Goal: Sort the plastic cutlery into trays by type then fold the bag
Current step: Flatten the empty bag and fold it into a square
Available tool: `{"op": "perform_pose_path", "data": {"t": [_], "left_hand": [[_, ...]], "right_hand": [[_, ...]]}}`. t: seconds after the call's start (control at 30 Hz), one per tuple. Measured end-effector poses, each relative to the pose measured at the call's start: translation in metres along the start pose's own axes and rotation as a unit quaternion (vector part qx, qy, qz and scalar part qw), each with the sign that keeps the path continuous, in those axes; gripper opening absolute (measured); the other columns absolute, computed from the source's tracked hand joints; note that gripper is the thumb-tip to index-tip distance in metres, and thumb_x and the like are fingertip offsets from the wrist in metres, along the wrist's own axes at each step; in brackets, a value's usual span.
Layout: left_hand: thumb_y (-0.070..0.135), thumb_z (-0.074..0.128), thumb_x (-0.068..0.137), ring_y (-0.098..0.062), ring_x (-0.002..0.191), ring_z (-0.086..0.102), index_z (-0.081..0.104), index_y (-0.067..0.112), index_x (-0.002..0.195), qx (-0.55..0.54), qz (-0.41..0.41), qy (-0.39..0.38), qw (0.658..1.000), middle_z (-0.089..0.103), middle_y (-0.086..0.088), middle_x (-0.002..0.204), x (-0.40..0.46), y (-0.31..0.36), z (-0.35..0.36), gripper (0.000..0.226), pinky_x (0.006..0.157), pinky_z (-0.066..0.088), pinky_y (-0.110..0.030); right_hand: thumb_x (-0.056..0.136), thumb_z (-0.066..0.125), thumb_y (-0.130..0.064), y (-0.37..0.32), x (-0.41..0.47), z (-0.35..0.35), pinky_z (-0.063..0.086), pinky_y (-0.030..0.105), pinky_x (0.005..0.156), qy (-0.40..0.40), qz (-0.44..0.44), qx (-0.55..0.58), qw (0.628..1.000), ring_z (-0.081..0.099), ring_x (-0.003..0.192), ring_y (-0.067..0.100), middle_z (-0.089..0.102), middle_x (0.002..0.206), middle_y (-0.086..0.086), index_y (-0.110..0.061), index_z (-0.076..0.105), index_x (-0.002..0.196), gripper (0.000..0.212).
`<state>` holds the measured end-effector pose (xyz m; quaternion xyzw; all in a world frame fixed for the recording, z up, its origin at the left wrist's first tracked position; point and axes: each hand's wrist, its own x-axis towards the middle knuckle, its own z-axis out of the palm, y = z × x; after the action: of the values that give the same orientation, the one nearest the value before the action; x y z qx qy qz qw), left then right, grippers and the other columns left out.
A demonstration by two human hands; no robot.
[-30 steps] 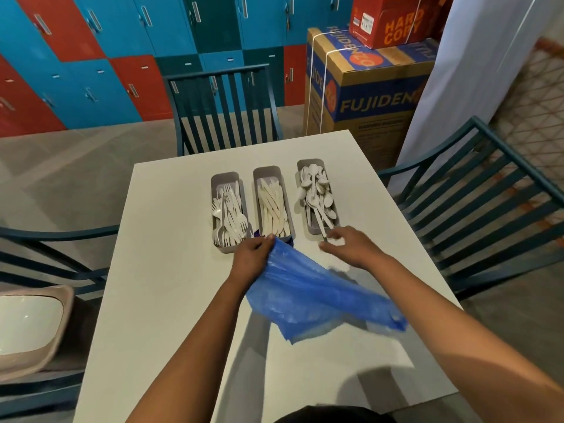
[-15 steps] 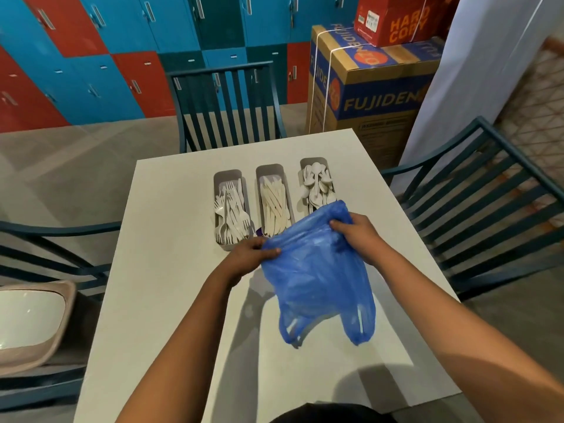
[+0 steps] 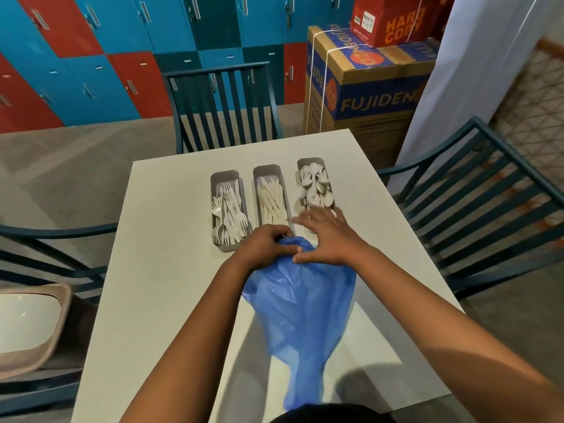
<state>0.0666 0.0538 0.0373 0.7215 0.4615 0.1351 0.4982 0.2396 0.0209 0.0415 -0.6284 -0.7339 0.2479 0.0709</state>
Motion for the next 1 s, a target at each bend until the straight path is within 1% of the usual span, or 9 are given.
{"op": "perform_pose_path", "data": {"t": [0.1,0.23,0.37,0.47,0.6,0.7,0.83,0.93,1.0], "left_hand": [[0.023,0.069,0.084,-0.009,0.072,0.055,0.059,0.024,0.093,-0.126,0.035,0.022,0.991,0.06,0.0,0.078,-0.003,0.007,0.001,0.014,0.07,0.044,-0.023],[0.062,0.07,0.061,-0.01,0.105,0.061,0.043,0.036,0.128,-0.034,-0.031,-0.022,0.999,0.061,0.006,0.117,-0.002,-0.009,-0.003,0.077,0.095,0.049,-0.029],[0.068,0.065,0.056,-0.024,0.09,0.066,0.064,0.016,0.096,0.0,-0.065,0.028,0.998,0.07,-0.009,0.094,-0.007,-0.022,-0.003,0.066,0.084,0.053,-0.041],[0.043,0.07,0.079,-0.021,0.072,0.056,0.061,0.014,0.078,-0.032,-0.064,0.048,0.996,0.059,-0.008,0.076,-0.009,-0.026,-0.004,0.03,0.068,0.042,-0.032],[0.017,0.065,0.087,-0.015,0.069,0.047,0.062,0.009,0.079,-0.047,-0.08,0.07,0.993,0.053,-0.006,0.072,-0.01,-0.032,-0.015,0.012,0.064,0.035,-0.028],[0.007,0.064,0.086,-0.016,0.071,0.049,0.063,0.011,0.075,-0.072,-0.072,0.091,0.991,0.055,-0.006,0.072,-0.01,-0.033,-0.02,0.012,0.068,0.037,-0.028],[0.009,0.062,0.088,-0.01,0.064,0.048,0.062,0.014,0.07,-0.099,-0.065,0.075,0.99,0.053,-0.001,0.067,-0.011,-0.028,-0.018,0.019,0.062,0.038,-0.022],[0.019,0.062,0.09,-0.011,0.057,0.039,0.056,0.013,0.064,-0.081,-0.082,0.064,0.991,0.044,-0.001,0.06,-0.01,-0.033,-0.022,0.028,0.058,0.032,-0.024],[0.026,0.06,0.091,-0.011,0.053,0.034,0.05,0.014,0.058,-0.074,-0.102,0.073,0.989,0.039,-0.001,0.057,-0.007,-0.042,-0.026,0.036,0.058,0.032,-0.025]], "right_hand": [[0.08,0.072,-0.025,-0.008,-0.002,-0.003,0.046,0.031,0.092,-0.035,0.019,0.204,0.978,0.061,0.108,0.018,0.067,0.112,0.005,-0.016,0.063,0.12,0.042],[0.09,0.057,-0.009,-0.006,-0.005,-0.008,0.049,0.028,0.083,0.035,0.064,0.366,0.928,0.06,0.089,0.009,0.066,0.098,0.005,-0.02,0.063,0.105,0.019],[0.096,0.049,-0.016,0.01,-0.001,-0.007,0.049,0.03,0.083,0.057,0.136,0.465,0.873,0.062,0.086,0.016,0.066,0.091,0.001,-0.016,0.065,0.106,0.019],[0.098,0.046,-0.018,0.02,-0.001,-0.009,0.049,0.023,0.07,0.096,0.182,0.51,0.835,0.062,0.079,0.016,0.065,0.085,0.002,-0.007,0.064,0.112,0.025],[0.096,0.044,-0.009,0.032,-0.004,-0.009,0.047,0.024,0.063,0.121,0.242,0.521,0.809,0.058,0.072,0.015,0.062,0.083,0.005,-0.005,0.064,0.105,0.022],[0.091,0.045,-0.002,0.035,-0.008,-0.012,0.046,0.026,0.064,0.083,0.261,0.531,0.802,0.058,0.073,0.017,0.061,0.09,0.008,-0.014,0.062,0.087,0.021],[0.094,0.052,-0.031,0.036,-0.014,-0.018,0.049,0.033,0.08,-0.022,0.292,0.556,0.778,0.062,0.083,0.021,0.066,0.089,0.006,-0.016,0.064,0.094,0.019],[0.095,0.053,-0.024,0.041,-0.009,-0.016,0.05,0.037,0.087,0.057,0.277,0.516,0.809,0.063,0.085,0.023,0.066,0.093,0.008,-0.009,0.064,0.11,0.025],[0.094,0.054,-0.019,0.044,-0.006,-0.017,0.049,0.036,0.083,0.154,0.271,0.525,0.792,0.06,0.081,0.024,0.063,0.091,0.01,-0.01,0.065,0.101,0.016]]}}
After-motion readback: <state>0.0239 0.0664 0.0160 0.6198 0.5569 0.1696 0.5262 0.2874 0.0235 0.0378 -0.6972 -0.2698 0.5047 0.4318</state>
